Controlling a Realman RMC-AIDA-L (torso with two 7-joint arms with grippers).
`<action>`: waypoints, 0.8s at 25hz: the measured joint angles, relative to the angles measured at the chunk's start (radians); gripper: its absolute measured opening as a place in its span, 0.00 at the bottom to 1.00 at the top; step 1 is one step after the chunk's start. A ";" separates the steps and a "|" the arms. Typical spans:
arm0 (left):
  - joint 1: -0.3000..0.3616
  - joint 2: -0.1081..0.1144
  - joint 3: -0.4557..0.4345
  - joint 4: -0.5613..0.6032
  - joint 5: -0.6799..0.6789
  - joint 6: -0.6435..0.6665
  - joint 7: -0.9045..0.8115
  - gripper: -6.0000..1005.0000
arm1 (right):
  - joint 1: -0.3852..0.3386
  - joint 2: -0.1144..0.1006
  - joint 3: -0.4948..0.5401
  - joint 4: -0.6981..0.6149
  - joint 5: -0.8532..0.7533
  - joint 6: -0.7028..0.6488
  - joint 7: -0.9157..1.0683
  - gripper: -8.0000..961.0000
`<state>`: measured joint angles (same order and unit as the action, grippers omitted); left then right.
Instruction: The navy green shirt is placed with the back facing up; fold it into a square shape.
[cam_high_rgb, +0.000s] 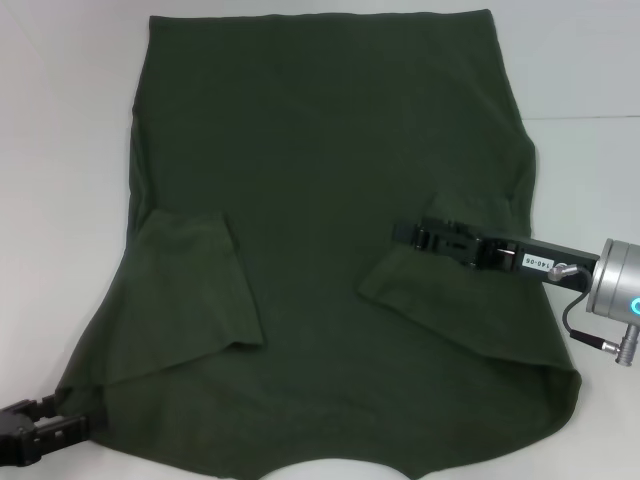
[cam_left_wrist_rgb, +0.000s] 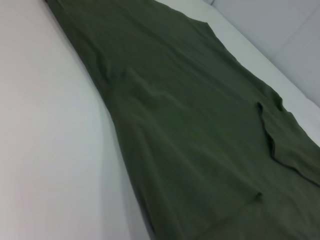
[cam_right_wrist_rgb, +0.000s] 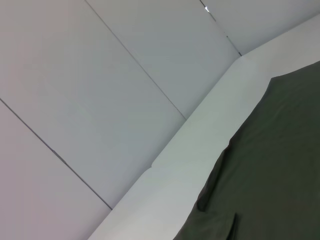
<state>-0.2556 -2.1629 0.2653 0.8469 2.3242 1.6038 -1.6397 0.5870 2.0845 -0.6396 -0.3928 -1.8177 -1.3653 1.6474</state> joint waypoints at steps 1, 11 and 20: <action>-0.001 0.000 0.001 -0.002 0.001 0.001 0.000 0.83 | -0.001 0.000 0.000 0.000 0.000 -0.001 0.000 0.91; -0.006 0.000 0.002 -0.008 0.005 0.006 0.003 0.83 | -0.006 0.000 0.000 0.001 0.000 -0.003 0.000 0.91; -0.025 0.001 0.009 -0.002 0.006 -0.002 -0.004 0.83 | -0.006 0.000 0.000 0.001 0.009 -0.009 0.000 0.91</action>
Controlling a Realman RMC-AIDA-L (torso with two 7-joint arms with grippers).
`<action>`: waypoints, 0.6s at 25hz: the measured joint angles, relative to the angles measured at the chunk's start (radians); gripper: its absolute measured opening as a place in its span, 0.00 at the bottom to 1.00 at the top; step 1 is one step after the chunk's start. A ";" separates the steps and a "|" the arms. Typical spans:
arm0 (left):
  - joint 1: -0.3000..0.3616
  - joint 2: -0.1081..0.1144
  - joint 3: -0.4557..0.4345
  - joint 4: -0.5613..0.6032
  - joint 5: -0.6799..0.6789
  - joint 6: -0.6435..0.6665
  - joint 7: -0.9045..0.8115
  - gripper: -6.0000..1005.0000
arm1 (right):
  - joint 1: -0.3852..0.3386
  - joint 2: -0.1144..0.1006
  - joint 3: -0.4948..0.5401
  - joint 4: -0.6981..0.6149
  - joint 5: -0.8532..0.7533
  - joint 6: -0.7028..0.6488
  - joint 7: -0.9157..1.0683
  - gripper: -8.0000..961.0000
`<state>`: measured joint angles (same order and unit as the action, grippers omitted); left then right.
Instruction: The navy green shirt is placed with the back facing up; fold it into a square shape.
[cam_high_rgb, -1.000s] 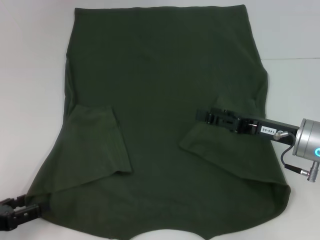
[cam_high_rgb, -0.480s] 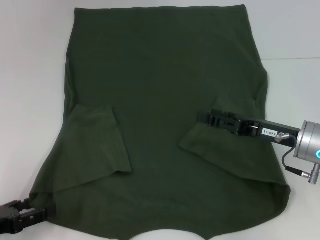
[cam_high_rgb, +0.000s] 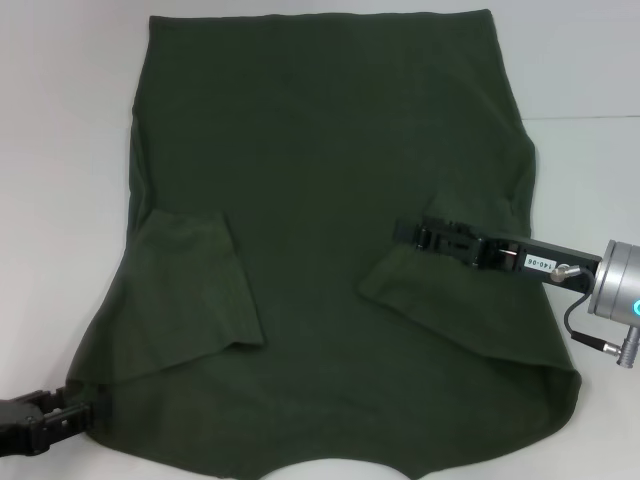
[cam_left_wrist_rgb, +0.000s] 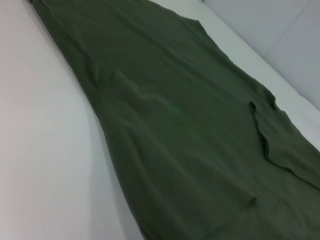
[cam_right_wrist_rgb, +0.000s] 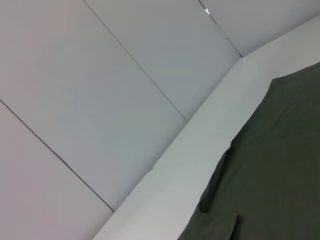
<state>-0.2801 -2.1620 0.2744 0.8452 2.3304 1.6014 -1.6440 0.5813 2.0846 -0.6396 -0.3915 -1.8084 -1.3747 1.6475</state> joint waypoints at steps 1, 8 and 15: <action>-0.001 0.000 0.001 0.001 0.001 -0.001 -0.001 0.80 | 0.000 0.000 0.000 0.000 0.001 -0.001 0.000 0.91; -0.006 0.001 -0.001 0.003 0.003 -0.017 -0.020 0.56 | 0.000 0.000 0.000 -0.001 0.003 -0.003 -0.001 0.91; -0.010 0.001 0.002 0.005 0.003 -0.029 -0.029 0.25 | -0.001 0.000 0.000 -0.001 0.003 -0.003 -0.004 0.91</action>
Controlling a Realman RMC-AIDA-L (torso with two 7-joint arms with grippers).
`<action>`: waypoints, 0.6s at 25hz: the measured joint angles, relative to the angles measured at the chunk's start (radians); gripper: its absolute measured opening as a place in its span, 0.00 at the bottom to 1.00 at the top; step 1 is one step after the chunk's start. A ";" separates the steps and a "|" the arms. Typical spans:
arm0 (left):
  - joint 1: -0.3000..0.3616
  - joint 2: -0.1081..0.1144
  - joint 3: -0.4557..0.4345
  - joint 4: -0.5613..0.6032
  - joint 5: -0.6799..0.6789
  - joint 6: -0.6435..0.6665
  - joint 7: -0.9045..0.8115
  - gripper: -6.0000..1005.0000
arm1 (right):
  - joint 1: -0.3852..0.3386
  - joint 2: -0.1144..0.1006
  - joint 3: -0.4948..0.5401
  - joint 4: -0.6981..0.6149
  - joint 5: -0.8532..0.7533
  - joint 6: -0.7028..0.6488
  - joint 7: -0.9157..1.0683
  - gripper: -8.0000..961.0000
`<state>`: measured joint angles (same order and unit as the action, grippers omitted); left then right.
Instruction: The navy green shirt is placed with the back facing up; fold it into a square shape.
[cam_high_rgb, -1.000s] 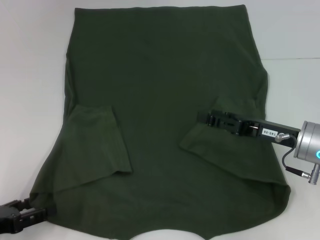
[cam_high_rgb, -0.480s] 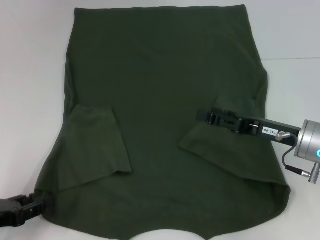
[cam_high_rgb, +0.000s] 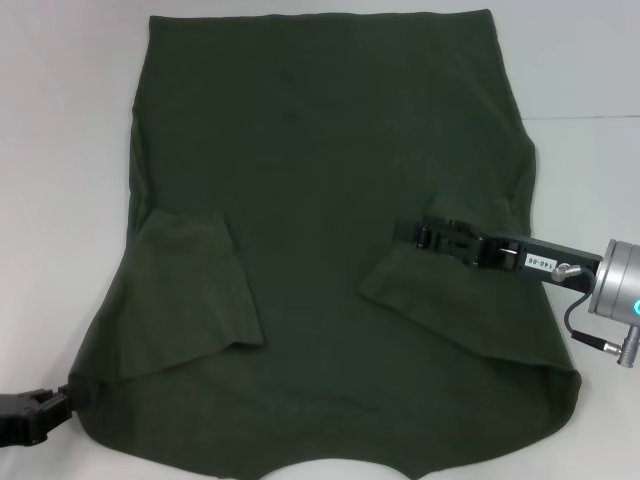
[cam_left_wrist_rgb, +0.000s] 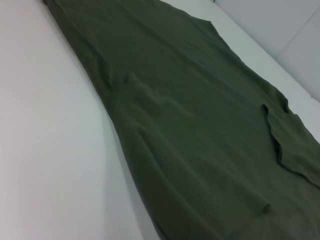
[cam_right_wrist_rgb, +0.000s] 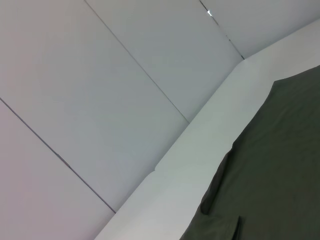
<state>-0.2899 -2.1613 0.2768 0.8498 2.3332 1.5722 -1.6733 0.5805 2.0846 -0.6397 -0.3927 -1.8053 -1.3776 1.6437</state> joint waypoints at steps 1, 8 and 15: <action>-0.001 0.000 0.000 0.000 0.000 0.000 -0.002 0.20 | 0.000 0.000 0.000 0.000 0.000 0.000 0.000 0.91; -0.013 0.003 0.000 0.000 -0.003 0.009 -0.025 0.06 | -0.010 -0.021 -0.017 -0.008 -0.023 -0.010 0.058 0.90; -0.024 0.003 -0.005 -0.005 -0.013 0.013 -0.049 0.03 | -0.064 -0.104 -0.018 -0.056 -0.141 -0.105 0.256 0.90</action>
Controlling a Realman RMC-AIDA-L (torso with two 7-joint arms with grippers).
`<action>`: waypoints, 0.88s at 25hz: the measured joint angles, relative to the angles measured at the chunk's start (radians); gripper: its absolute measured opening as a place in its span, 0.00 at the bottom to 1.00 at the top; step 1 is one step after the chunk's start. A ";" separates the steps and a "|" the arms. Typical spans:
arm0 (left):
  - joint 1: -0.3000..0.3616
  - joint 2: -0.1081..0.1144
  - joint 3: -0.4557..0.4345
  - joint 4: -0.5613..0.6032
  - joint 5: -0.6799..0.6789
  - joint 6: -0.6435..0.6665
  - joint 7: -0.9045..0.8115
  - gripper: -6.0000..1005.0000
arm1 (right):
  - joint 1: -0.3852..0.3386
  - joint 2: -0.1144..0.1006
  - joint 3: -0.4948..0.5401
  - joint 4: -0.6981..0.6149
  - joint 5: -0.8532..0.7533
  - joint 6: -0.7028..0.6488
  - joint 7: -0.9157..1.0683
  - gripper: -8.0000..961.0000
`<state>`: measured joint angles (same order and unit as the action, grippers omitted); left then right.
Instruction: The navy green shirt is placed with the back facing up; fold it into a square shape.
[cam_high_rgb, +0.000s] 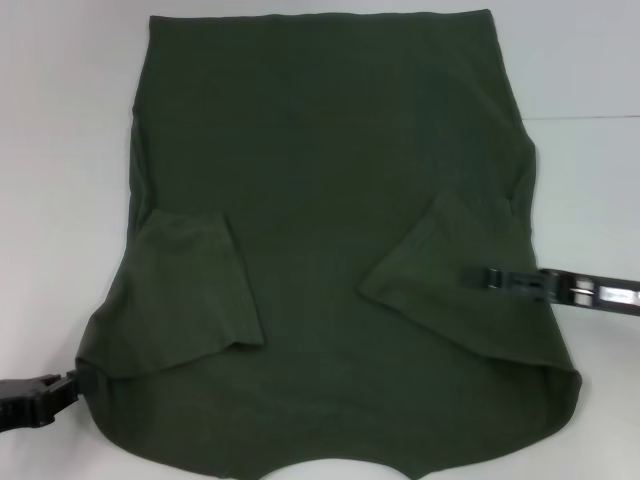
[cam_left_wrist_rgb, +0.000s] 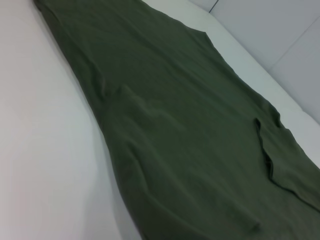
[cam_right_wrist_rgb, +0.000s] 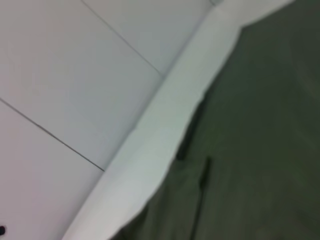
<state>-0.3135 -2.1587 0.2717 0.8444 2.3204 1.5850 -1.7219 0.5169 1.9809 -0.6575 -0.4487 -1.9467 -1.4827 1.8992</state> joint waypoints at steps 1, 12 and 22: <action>-0.001 -0.001 -0.001 -0.001 0.000 -0.001 0.000 0.03 | -0.017 -0.011 0.003 -0.007 -0.007 -0.017 0.026 0.90; 0.000 -0.004 -0.003 -0.007 -0.007 0.000 -0.001 0.03 | -0.146 -0.076 0.020 -0.095 -0.078 -0.095 0.198 0.90; -0.003 -0.004 -0.003 -0.016 -0.012 -0.002 0.005 0.03 | -0.149 -0.082 0.041 -0.095 -0.173 -0.089 0.270 0.90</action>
<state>-0.3160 -2.1626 0.2684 0.8282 2.3086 1.5829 -1.7173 0.3680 1.8994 -0.6170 -0.5442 -2.1199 -1.5714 2.1691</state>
